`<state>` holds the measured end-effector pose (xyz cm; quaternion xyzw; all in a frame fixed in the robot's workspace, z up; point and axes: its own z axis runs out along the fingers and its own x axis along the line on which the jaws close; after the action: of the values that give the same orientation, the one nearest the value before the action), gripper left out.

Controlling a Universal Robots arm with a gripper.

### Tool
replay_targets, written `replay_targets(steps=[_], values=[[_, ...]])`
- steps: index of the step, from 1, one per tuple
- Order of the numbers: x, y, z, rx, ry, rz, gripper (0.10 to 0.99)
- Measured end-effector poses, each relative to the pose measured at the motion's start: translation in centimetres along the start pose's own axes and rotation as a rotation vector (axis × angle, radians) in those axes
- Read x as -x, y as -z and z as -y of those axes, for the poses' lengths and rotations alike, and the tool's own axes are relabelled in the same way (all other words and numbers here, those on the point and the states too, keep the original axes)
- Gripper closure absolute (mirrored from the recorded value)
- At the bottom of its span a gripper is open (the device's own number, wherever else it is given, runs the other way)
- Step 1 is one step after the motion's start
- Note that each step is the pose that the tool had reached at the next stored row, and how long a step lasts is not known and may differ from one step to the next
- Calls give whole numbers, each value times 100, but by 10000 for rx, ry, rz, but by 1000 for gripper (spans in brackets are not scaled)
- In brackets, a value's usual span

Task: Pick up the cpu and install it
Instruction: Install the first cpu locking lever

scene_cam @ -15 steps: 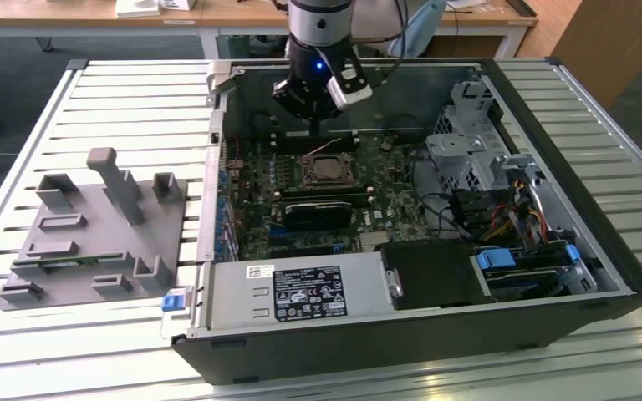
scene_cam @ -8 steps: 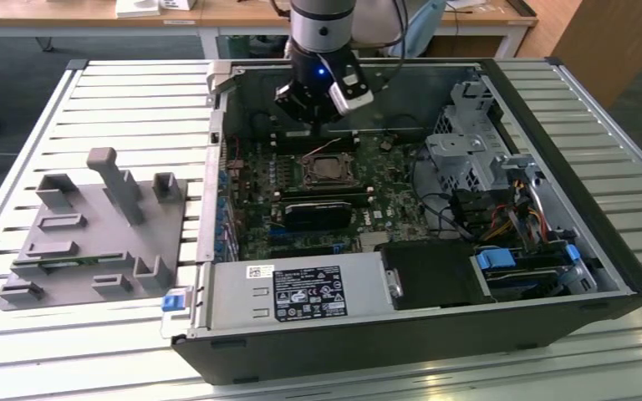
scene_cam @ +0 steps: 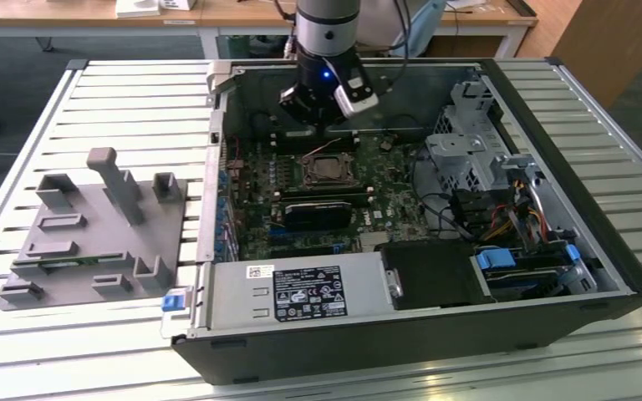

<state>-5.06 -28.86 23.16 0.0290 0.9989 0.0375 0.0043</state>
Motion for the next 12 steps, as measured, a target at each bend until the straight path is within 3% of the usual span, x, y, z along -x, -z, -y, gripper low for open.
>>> replay_targets(steps=[12], values=[[81,-72,-12,0,0,0,980]])
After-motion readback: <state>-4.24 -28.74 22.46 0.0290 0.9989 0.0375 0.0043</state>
